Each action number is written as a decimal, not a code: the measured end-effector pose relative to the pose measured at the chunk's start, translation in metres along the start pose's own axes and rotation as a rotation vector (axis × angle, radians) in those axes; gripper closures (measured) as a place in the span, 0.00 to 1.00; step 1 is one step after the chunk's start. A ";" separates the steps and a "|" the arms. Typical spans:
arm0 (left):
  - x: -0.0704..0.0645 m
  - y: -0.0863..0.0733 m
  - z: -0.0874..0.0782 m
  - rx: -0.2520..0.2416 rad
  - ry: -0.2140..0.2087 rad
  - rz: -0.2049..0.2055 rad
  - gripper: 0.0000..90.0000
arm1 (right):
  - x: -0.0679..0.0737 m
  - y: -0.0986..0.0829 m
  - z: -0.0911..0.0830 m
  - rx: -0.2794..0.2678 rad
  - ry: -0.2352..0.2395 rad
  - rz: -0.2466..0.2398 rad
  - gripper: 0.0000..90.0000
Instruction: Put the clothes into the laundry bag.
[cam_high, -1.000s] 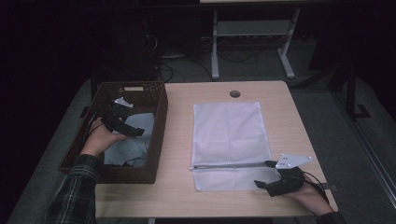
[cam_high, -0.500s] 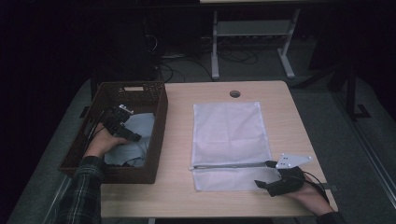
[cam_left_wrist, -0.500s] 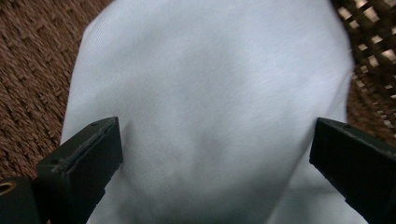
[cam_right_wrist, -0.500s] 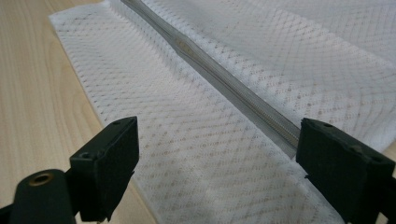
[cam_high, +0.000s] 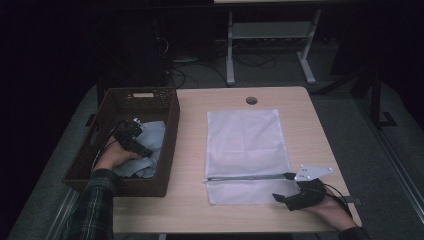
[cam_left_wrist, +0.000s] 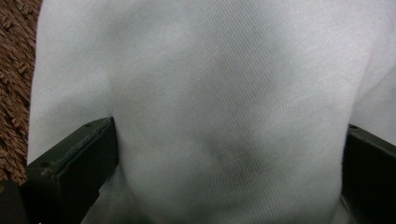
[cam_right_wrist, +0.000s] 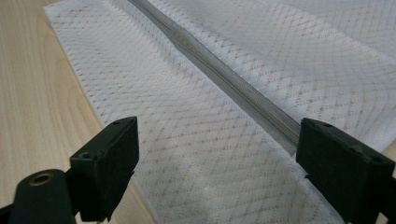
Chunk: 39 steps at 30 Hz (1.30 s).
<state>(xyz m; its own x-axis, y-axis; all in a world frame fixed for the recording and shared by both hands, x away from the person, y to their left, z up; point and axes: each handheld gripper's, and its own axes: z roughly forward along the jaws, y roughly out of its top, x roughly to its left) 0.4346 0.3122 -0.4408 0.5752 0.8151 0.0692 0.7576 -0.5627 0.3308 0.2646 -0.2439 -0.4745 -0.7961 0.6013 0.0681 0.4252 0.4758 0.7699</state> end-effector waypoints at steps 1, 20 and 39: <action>0.000 0.000 0.000 0.000 0.001 0.001 0.00 | 0.000 0.000 0.000 0.001 0.000 0.000 0.14; 0.005 -0.004 -0.015 0.000 0.004 -0.035 0.65 | 0.000 -0.001 0.000 0.011 -0.005 -0.005 0.15; 0.015 -0.010 -0.046 -0.056 -0.054 -0.167 0.76 | -0.001 -0.001 -0.001 0.005 -0.004 0.000 0.15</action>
<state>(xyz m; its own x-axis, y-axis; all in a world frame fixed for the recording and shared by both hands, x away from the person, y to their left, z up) 0.4213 0.3361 -0.3999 0.4598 0.8871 -0.0408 0.8265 -0.4107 0.3851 0.2643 -0.2451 -0.4749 -0.7946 0.6036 0.0654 0.4272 0.4793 0.7666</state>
